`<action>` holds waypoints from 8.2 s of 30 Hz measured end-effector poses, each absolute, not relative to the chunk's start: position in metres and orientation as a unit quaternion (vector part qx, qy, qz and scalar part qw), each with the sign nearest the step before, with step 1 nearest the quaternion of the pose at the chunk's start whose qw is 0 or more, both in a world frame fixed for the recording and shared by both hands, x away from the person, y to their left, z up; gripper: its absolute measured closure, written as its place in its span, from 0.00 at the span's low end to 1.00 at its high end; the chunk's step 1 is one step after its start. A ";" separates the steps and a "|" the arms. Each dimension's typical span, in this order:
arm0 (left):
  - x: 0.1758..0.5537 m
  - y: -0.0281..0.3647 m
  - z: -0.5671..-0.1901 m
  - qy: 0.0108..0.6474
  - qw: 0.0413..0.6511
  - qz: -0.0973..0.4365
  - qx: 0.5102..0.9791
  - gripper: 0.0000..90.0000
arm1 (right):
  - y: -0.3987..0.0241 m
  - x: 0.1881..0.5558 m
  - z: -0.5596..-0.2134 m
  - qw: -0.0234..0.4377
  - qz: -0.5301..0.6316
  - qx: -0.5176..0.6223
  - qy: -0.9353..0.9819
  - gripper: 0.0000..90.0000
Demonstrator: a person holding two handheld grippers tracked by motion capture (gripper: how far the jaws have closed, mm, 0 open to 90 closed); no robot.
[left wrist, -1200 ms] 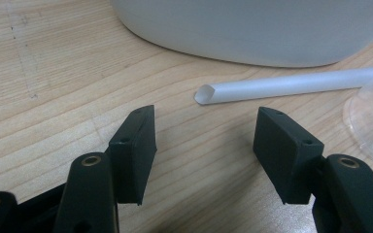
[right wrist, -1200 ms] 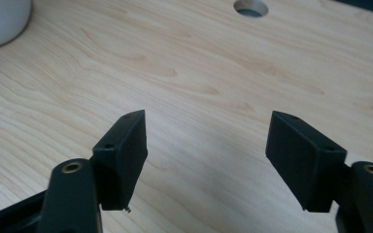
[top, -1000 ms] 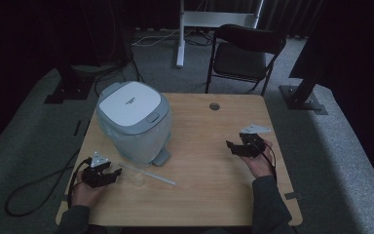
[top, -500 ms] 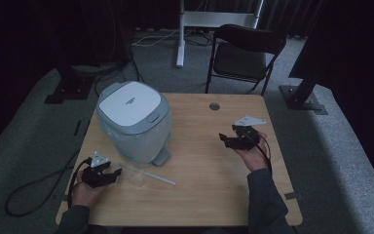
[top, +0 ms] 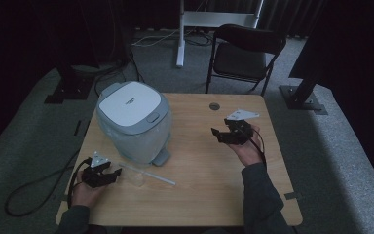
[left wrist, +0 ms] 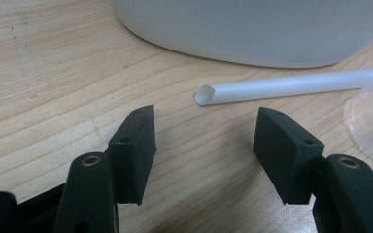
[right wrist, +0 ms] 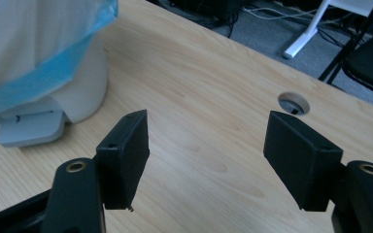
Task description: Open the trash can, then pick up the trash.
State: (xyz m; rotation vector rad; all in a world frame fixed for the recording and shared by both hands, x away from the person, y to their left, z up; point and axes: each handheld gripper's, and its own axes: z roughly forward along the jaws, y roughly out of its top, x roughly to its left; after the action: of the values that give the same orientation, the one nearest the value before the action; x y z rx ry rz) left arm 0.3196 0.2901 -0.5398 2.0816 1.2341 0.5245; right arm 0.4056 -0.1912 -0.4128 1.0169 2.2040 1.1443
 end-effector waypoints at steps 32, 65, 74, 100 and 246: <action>0.320 0.290 -0.540 0.471 0.327 0.200 0.795 0.46 | -0.147 0.407 -0.379 0.219 0.454 0.312 0.805 0.48; 0.320 0.290 -0.540 0.471 0.328 0.200 0.794 0.46 | -0.102 0.398 -0.344 0.187 0.503 0.237 0.810 1.00; 0.320 0.290 -0.540 0.471 0.327 0.200 0.794 0.45 | -0.093 0.398 -0.336 0.175 0.514 0.225 0.809 1.00; 0.320 0.290 -0.540 0.471 0.327 0.199 0.795 0.45 | -0.056 0.401 -0.322 0.154 0.527 0.196 0.813 1.00; 0.320 0.289 -0.540 0.474 0.326 0.202 0.792 0.45 | -0.074 0.364 -0.473 0.123 0.401 0.216 0.882 0.64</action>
State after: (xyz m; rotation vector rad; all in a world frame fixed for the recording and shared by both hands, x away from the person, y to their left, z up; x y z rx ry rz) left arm 0.3199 0.2887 -0.5399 2.0763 1.2432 0.5289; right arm 0.3644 -0.0740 -0.4734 0.6304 2.5729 1.1698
